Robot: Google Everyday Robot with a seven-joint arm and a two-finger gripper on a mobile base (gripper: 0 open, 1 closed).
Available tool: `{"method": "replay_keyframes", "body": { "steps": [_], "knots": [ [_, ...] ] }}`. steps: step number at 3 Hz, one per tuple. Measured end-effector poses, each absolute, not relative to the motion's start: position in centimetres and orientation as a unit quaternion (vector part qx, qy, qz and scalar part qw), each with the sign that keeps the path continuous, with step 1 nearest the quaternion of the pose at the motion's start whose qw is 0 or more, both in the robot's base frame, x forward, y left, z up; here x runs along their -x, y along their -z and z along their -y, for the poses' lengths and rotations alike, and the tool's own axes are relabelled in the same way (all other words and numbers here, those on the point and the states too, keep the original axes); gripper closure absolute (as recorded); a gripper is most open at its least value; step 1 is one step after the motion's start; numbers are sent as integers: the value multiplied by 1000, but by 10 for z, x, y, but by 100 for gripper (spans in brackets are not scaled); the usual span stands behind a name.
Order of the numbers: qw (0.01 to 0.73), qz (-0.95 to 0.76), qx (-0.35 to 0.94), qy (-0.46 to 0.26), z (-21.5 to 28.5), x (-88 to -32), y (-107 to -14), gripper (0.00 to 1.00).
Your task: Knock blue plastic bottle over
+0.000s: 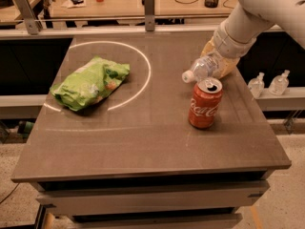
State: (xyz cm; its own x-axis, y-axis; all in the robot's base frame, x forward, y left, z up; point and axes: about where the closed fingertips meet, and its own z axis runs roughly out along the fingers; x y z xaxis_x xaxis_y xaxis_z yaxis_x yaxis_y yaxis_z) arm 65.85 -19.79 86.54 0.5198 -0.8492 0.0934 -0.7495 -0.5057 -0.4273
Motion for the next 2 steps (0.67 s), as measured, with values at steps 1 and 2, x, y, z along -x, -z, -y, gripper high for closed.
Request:
{"method": "replay_keyframes", "body": {
  "steps": [1, 2],
  "knots": [
    [143, -440, 875, 145, 198, -649, -846, 100],
    [143, -441, 874, 144, 197, -649, -845, 82]
  ]
}}
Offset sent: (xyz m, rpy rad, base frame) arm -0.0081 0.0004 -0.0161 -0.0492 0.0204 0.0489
